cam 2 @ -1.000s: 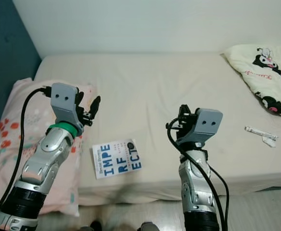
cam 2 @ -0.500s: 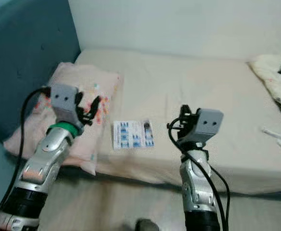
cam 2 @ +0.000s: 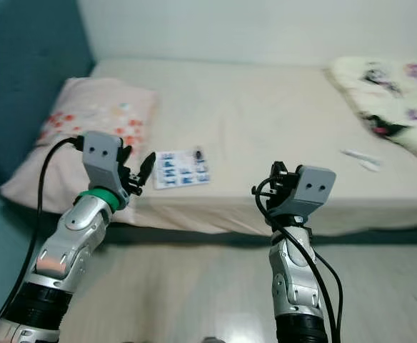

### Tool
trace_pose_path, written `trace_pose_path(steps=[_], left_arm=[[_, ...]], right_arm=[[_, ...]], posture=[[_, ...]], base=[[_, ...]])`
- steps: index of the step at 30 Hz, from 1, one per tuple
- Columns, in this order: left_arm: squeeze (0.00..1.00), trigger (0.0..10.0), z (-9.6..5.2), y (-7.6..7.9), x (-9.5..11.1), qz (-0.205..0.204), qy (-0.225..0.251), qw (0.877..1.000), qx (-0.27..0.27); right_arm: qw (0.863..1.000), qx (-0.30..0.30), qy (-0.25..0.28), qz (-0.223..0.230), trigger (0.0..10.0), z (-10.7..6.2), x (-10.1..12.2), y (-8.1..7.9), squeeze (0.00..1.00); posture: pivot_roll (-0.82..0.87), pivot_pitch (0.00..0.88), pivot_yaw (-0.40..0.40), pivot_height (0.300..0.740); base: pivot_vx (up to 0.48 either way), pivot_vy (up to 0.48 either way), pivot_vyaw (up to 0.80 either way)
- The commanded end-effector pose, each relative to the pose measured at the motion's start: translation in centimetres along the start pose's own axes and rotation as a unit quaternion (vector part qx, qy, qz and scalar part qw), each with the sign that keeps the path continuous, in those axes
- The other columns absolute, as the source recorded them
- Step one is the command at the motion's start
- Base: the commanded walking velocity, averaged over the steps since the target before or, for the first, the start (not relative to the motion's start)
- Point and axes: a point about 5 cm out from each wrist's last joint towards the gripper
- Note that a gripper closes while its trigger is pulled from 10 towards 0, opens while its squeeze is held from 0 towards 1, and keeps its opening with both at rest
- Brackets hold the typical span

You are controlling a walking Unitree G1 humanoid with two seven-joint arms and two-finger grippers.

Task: Clean up the room

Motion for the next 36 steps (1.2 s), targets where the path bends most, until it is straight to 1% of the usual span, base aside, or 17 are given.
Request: trace_pose_path(steps=[1, 2, 3, 6, 7, 10, 11, 12, 13, 14, 15, 16, 21, 23, 26, 33, 36], left_arm=[[0.00, 10.0, -0.5, -0.2, -2.3, -0.006, -0.040, 0.999, 0.007], [0.00, 10.0, -0.8, -0.4, -3.2, -0.005, -0.054, 0.998, 0.010], [0.00, 10.0, -0.8, -0.4, -3.2, -0.005, -0.054, 0.998, 0.010], [0.00, 10.0, -1.9, -0.5, -6.3, 0.000, -0.103, 0.995, 0.012], [0.00, 10.0, -1.9, -0.5, -6.3, 0.000, -0.103, 0.995, 0.012], [0.00, 10.0, -3.7, -0.4, -10.2, 0.040, -0.164, 0.986, 0.006], [0.00, 10.0, -4.1, -0.4, -11.0, 0.050, -0.174, 0.983, 0.006], [0.00, 10.0, -4.1, -0.4, -11.0, 0.050, -0.174, 0.983, 0.006], [0.00, 10.0, -5.2, -0.4, -12.6, 0.070, -0.200, 0.977, 0.007], [0.00, 10.0, -5.2, -0.4, -12.6, 0.070, -0.200, 0.977, 0.007], [0.00, 10.0, -6.0, -0.3, -13.8, 0.069, -0.219, 0.973, 0.005], [0.00, 10.0, -6.4, -0.4, -14.4, 0.075, -0.228, 0.971, 0.005], [0.00, 10.0, -6.8, -0.5, -15.0, 0.080, -0.241, 0.967, 0.006], [0.00, 10.0, -7.2, -0.6, -15.5, 0.074, -0.249, 0.966, 0.009], [0.00, 10.0, -7.2, -0.6, -15.7, 0.074, -0.250, 0.965, 0.013], [0.00, 10.0, -6.9, -0.5, -15.8, 0.080, -0.235, 0.969, 0.016], [0.00, 10.0, -6.5, -0.5, -15.5, 0.080, -0.222, 0.972, 0.017]], right_arm=[[0.999, -0.005, -0.040, -0.003, 10.0, -0.9, -2.0, 0.6, 0.00], [0.998, -0.005, -0.056, -0.006, 10.0, -1.2, -2.8, 0.7, 0.00], [0.998, -0.005, -0.056, -0.006, 10.0, -1.2, -2.8, 0.7, 0.00], [0.994, -0.002, -0.110, -0.012, 10.0, -2.4, -5.4, 1.1, 0.00], [0.994, -0.002, -0.110, -0.012, 10.0, -2.4, -5.4, 1.1, 0.00], [0.982, -0.001, -0.186, -0.039, 10.0, -4.4, -8.7, 1.8, 0.00], [0.979, -0.005, -0.202, -0.042, 10.0, -4.8, -9.3, 2.1, 0.00], [0.979, -0.005, -0.202, -0.042, 10.0, -4.8, -9.3, 2.1, 0.00], [0.970, -0.015, -0.235, -0.049, 10.0, -6.0, -10.6, 2.8, 0.00], [0.970, -0.015, -0.235, -0.049, 10.0, -6.0, -10.6, 2.8, 0.00], [0.964, -0.022, -0.259, -0.056, 10.0, -6.9, -11.3, 3.2, 0.00], [0.961, -0.022, -0.268, -0.058, 10.0, -7.2, -11.6, 3.3, 0.00], [0.959, -0.022, -0.277, -0.061, 10.0, -7.6, -11.9, 3.5, 0.00], [0.958, -0.020, -0.279, -0.059, 10.0, -8.0, -12.2, 3.5, 0.00], [0.958, -0.020, -0.279, -0.058, 10.0, -8.1, -12.3, 3.5, 0.00], [0.960, -0.019, -0.274, -0.059, 10.0, -8.1, -12.5, 3.7, 0.00], [0.962, -0.022, -0.264, -0.059, 10.0, -7.8, -12.2, 3.9, 0.00]], posture=[[-0.06, 0.036, 0.043, 0.740], [-0.06, 0.032, 0.044, 0.740], [-0.06, 0.032, 0.044, 0.740], [-0.06, 0.013, 0.052, 0.740], [-0.06, 0.013, 0.052, 0.740], [-0.05, 0.000, 0.054, 0.740], [-0.05, 0.000, 0.054, 0.740], [-0.05, 0.000, 0.054, 0.740], [-0.05, 0.000, 0.053, 0.740], [-0.05, 0.000, 0.053, 0.740], [-0.05, 0.000, 0.053, 0.740], [-0.05, 0.000, 0.051, 0.740], [-0.04, 0.000, 0.050, 0.740], [-0.04, 0.005, 0.048, 0.740], [-0.04, 0.007, 0.047, 0.740], [-0.04, 0.009, 0.046, 0.740], [-0.04, 0.013, 0.044, 0.740]], base=[[0.000, 0.000, -0.74], [0.000, 0.000, -0.74], [0.000, 0.000, -0.74], [0.000, 0.000, -0.74], [0.000, 0.000, -0.74], [0.000, 0.000, -0.74], [0.000, 0.000, -0.74], [0.000, 0.000, -0.74], [0.000, 0.000, -0.74], [0.000, 0.000, -0.74], [0.000, 0.000, -0.74], [0.000, 0.000, -0.74], [0.000, 0.000, -0.74], [0.000, 0.000, -0.74], [0.000, 0.000, -0.74], [0.000, 0.000, -0.74], [0.000, 0.000, -0.74]])
Point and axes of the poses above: a point about 5 cm out from each wrist's last joint towards the gripper, its own z axis pointing out of the wrist towards the gripper, its own x axis along the axis of the wrist's last joint, y = z × x, and after that the axes turned 13 degrees about z, right-handed
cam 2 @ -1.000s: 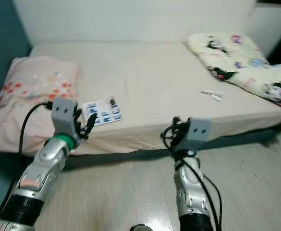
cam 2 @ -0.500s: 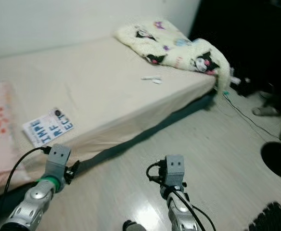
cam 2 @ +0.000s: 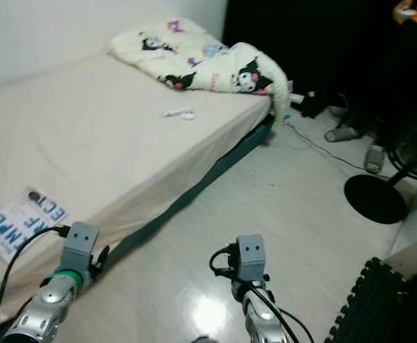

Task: Clean up the room

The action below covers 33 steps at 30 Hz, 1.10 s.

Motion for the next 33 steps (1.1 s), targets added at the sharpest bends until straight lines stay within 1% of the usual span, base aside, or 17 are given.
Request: trace_pose_path(steps=[1, 4, 14, 33], left_arm=[[0.00, 10.0, -0.5, 0.2, -1.2, 0.001, -0.015, 1.000, -0.001], [0.00, 10.0, -0.3, 0.2, -0.8, -0.004, -0.007, 1.000, -0.002], [0.00, 10.0, 0.3, 0.3, 0.0, -0.009, 0.007, 1.000, 0.002], [0.00, 10.0, 0.6, 0.4, 0.4, -0.012, 0.017, 1.000, 0.003]], right_arm=[[1.000, -0.008, 0.003, 0.011, 10.0, -0.2, -0.2, 0.2, 0.00], [1.000, -0.010, 0.016, 0.012, 10.0, 0.1, 0.4, 0.4, 0.00], [0.999, -0.017, 0.034, 0.016, 10.0, 0.3, 1.1, 0.8, 0.00], [0.999, -0.021, 0.043, 0.018, 10.0, 0.3, 1.3, 1.0, 0.00]], posture=[[-0.04, 0.015, 0.044, 0.740], [-0.05, 0.018, 0.044, 0.740], [-0.05, 0.019, 0.046, 0.740], [-0.05, 0.025, 0.047, 0.740]], base=[[0.000, 0.000, -0.74], [0.000, 0.000, -0.74], [0.000, 0.000, -0.74], [0.000, 0.000, -0.74]])
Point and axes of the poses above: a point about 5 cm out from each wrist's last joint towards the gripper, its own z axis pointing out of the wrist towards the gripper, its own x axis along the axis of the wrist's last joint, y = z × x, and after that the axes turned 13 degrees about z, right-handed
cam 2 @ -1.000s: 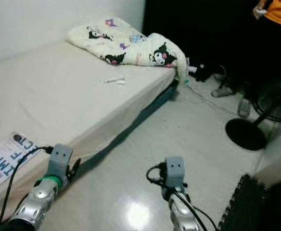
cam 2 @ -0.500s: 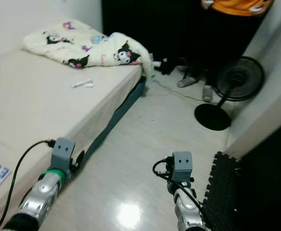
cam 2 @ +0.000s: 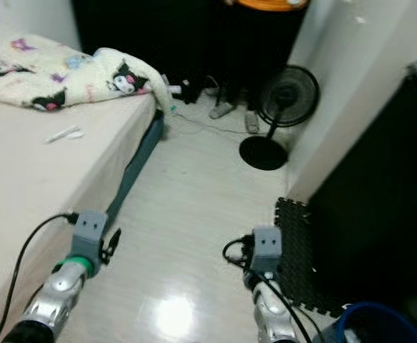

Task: Clean up the room

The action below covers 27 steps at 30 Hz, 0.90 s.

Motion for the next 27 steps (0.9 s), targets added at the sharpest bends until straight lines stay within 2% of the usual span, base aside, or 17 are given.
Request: trace_pose_path(steps=[1, 17, 22, 27], left_arm=[[0.00, 10.0, 0.0, 0.6, -0.1, 0.002, 0.000, 1.000, -0.008], [0.00, 10.0, 0.1, 0.5, 0.0, 0.010, 0.006, 1.000, -0.004], [0.00, 10.0, 0.0, 0.2, -0.2, 0.027, 0.005, 1.000, 0.008], [0.00, 10.0, 0.0, 0.2, -0.3, 0.032, 0.005, 0.999, 0.013]], right_arm=[[1.000, -0.015, -0.005, 0.001, 10.0, -0.4, -0.3, 0.9, 0.00], [1.000, -0.017, -0.005, -0.002, 10.0, -0.3, -0.3, 0.9, 0.00], [1.000, -0.008, -0.001, -0.008, 10.0, -0.1, -0.2, 0.4, 0.00], [1.000, 0.019, 0.016, -0.007, 10.0, 0.5, 0.5, -0.9, 0.00]], posture=[[-0.05, 0.025, 0.047, 0.740], [-0.05, 0.025, 0.045, 0.740], [-0.05, 0.025, 0.045, 0.740], [-0.04, 0.019, 0.035, 0.740]], base=[[0.000, 0.000, -0.74], [0.000, 0.000, -0.74], [0.000, 0.000, -0.18], [0.326, -0.310, 0.00]])
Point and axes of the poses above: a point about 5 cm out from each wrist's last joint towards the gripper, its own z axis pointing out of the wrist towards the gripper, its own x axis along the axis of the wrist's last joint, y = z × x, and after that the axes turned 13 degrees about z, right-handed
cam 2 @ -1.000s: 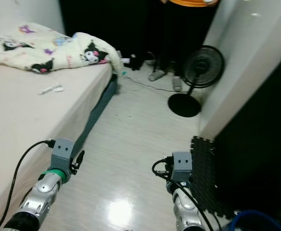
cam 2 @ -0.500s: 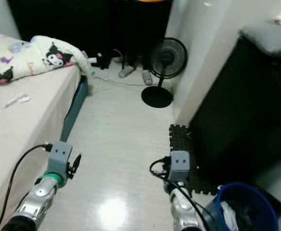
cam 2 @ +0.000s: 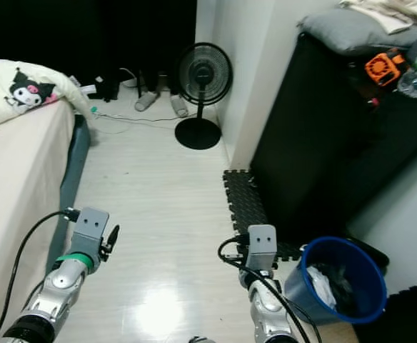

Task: Clean up the room

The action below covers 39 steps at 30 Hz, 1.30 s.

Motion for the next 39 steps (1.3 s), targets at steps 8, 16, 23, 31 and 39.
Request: trace_pose_path(steps=[8, 16, 23, 31, 39], left_arm=[[0.00, 10.0, -0.23, 0.51, -0.51, 0.001, -0.008, 1.000, -0.002], [0.00, 10.0, -0.18, 0.47, -0.49, 0.001, -0.008, 1.000, 0.003], [0.00, 10.0, -0.14, 0.47, -0.40, 0.000, -0.007, 1.000, 0.003], [0.00, 10.0, -0.09, 0.40, -0.31, 0.001, -0.004, 1.000, 0.005], [0.00, 10.0, -0.09, 0.45, -0.24, 0.003, -0.001, 1.000, 0.003]], right_arm=[[1.000, 0.013, 0.011, -0.006, 10.0, 0.39, 0.60, -0.35, 0.00], [1.000, 0.005, 0.010, -0.008, 10.0, 0.22, 0.64, 0.27, 0.00], [1.000, 0.003, 0.012, -0.009, 10.0, 0.23, 0.74, 0.38, 0.00], [1.000, 0.002, 0.012, -0.007, 10.0, 0.16, 0.64, 0.38, 0.00], [1.000, -0.002, 0.011, -0.006, 10.0, 0.05, 0.52, 0.43, 0.00]], posture=[[-0.03, 0.014, 0.029, 0.740], [-0.04, 0.013, 0.028, 0.740], [-0.04, 0.014, 0.027, 0.740], [-0.04, 0.021, 0.030, 0.740], [-0.04, 0.026, 0.033, 0.740]], base=[[0.464, -0.033, 0.00], [0.480, 0.000, 0.00], [0.480, 0.000, 0.00], [0.480, 0.000, 0.00], [0.480, 0.000, 0.00]])
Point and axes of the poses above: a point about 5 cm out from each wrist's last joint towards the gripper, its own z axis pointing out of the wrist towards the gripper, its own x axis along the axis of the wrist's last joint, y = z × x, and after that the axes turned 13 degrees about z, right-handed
